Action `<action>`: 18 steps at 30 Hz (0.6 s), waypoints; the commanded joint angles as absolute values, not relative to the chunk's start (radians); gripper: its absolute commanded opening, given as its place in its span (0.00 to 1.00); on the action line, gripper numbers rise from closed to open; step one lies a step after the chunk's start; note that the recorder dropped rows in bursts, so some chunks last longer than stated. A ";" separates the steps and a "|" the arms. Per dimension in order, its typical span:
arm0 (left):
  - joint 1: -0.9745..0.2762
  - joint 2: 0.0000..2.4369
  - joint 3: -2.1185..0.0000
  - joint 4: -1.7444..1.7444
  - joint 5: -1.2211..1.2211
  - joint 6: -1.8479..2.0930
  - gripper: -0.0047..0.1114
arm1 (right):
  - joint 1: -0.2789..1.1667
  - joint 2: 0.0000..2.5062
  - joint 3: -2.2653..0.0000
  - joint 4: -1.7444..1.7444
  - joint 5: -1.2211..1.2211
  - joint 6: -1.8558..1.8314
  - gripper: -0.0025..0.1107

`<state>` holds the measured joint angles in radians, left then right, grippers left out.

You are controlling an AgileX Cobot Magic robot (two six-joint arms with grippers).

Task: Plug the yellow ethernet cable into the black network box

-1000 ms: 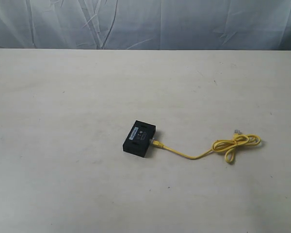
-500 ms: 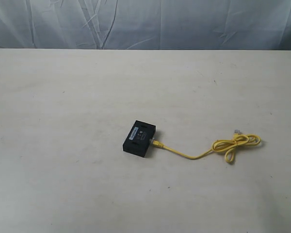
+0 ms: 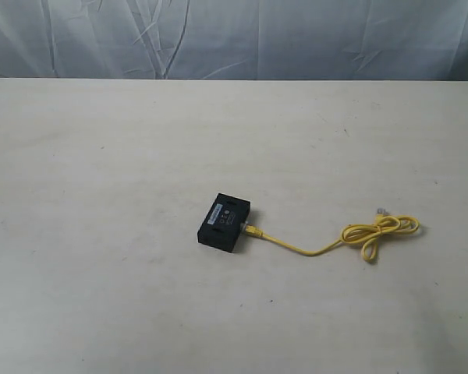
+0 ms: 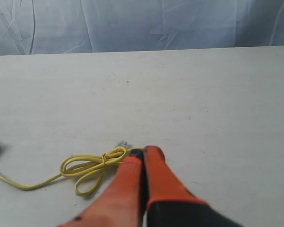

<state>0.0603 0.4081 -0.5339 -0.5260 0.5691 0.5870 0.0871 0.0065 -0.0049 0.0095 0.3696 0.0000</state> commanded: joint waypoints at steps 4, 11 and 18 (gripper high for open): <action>0.065 0.404 -0.528 -0.538 0.560 0.586 0.04 | 0.082 0.000 0.000 0.010 0.352 0.000 0.02; 0.061 0.308 -0.469 -0.500 0.531 0.602 0.04 | 0.082 0.000 0.000 0.010 0.352 0.000 0.02; 0.004 0.120 -0.231 -0.471 0.372 0.605 0.04 | 0.082 0.000 0.000 0.010 0.352 0.000 0.02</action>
<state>0.0325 0.1879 -0.3171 -0.4803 0.4567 0.6021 0.0871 0.0065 -0.0049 0.0095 0.3696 0.0000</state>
